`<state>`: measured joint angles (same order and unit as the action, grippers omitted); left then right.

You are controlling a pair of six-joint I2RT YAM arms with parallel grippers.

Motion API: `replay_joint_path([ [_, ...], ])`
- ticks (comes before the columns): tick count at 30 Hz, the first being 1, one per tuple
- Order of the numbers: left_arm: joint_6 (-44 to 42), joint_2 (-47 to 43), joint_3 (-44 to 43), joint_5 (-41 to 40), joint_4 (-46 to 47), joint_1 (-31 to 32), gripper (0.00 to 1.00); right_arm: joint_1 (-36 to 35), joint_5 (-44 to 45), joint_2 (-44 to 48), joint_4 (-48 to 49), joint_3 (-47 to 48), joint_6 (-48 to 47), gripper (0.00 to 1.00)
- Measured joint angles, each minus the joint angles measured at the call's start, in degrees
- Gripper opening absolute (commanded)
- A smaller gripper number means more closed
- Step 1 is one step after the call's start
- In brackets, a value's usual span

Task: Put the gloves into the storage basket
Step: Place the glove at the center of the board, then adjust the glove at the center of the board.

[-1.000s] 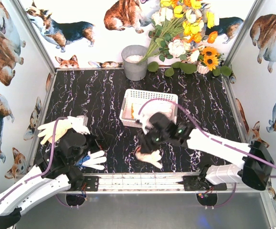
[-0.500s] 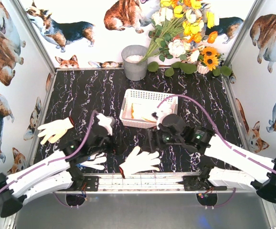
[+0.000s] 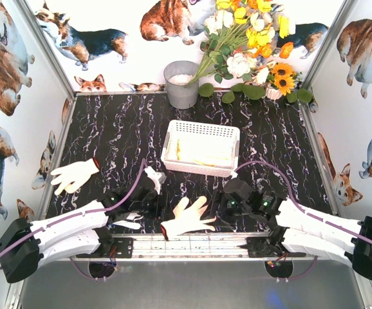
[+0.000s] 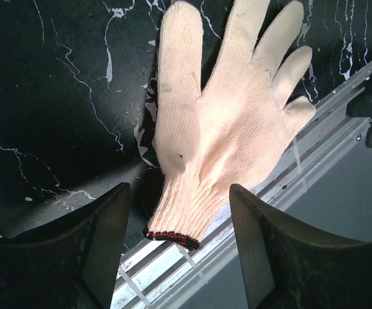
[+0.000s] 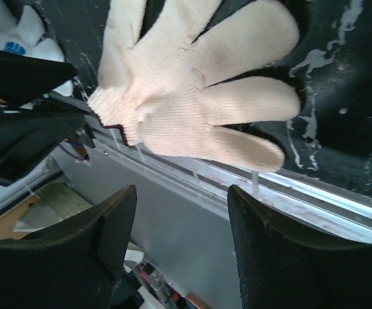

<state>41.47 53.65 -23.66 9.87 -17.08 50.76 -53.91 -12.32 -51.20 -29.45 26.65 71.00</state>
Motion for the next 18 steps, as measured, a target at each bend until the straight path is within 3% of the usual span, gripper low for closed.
replay_joint_path([
  [12, 1.73, 4.92, 0.81, 1.42, 1.92, 0.00, 0.44, -4.81, -0.70, -1.33, 9.35, -6.88, 14.53, 0.63],
  [18, 2.05, 6.05, 1.49, 1.49, 3.06, 0.00, 0.34, -5.57, 0.61, -3.50, 13.38, -8.68, 17.97, 0.58],
])
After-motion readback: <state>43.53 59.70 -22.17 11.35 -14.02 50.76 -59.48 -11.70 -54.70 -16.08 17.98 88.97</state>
